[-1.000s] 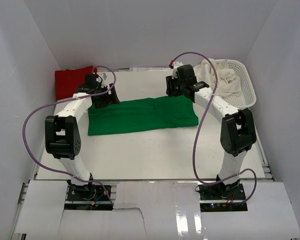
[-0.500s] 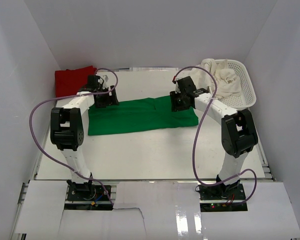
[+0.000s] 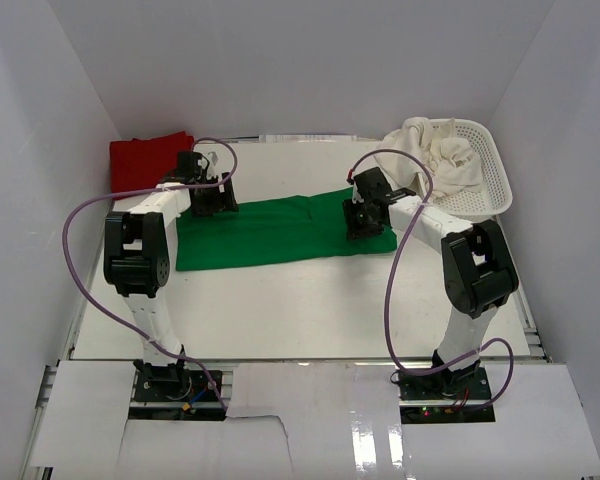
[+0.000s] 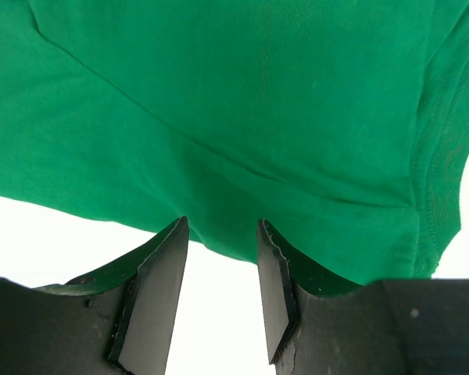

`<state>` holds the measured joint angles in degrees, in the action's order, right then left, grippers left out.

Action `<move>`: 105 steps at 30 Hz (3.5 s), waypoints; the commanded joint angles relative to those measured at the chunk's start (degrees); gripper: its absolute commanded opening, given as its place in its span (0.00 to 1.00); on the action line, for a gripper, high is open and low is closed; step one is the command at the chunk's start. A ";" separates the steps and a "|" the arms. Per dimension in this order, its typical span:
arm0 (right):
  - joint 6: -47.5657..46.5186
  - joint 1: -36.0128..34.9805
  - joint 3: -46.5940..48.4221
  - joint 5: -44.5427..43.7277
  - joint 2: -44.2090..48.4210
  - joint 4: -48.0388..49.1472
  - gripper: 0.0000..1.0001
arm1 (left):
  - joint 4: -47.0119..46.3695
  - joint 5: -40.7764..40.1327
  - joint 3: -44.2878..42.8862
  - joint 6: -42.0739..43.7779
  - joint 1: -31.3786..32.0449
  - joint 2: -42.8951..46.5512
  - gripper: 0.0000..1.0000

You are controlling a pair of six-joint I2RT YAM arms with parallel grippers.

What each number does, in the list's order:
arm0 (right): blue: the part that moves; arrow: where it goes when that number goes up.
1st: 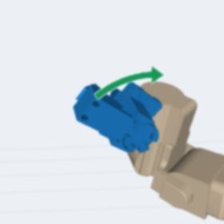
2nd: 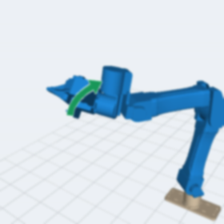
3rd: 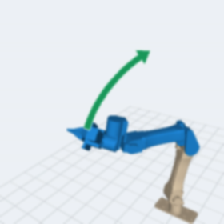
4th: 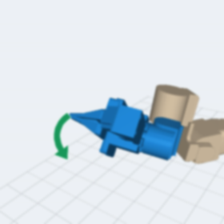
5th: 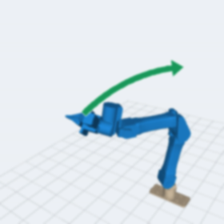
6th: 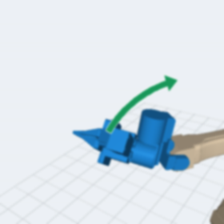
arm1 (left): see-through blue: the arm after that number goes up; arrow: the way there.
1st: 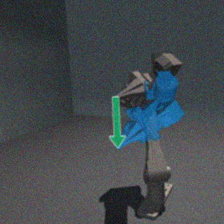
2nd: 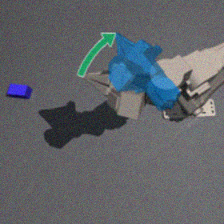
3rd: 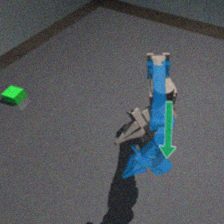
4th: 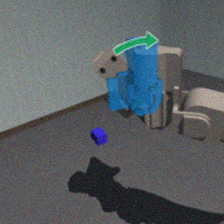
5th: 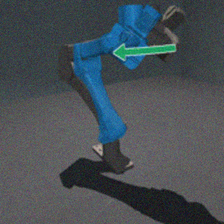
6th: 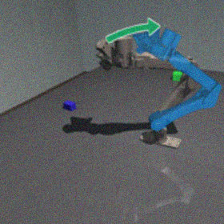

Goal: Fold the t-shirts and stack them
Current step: Rotate the tshirt 90 degrees

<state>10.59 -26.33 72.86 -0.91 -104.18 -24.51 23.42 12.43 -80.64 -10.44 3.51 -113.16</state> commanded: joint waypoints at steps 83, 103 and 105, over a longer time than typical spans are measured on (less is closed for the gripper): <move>0.75 9.89 36.73 13.38 -34.59 3.95 0.50 | 8.13 -3.55 26.76 -23.84 18.46 19.73 0.91; 9.97 10.51 47.37 27.62 -42.85 10.71 0.53 | 8.23 -0.82 36.96 -35.26 29.80 31.87 0.91; 11.03 10.33 47.81 28.68 -43.56 11.50 0.53 | 7.87 -1.35 37.40 -36.75 31.73 31.69 0.91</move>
<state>19.35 -15.64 119.55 25.28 -144.51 -13.30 31.62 10.70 -44.36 -43.72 33.17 -83.33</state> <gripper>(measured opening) 0.528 0.911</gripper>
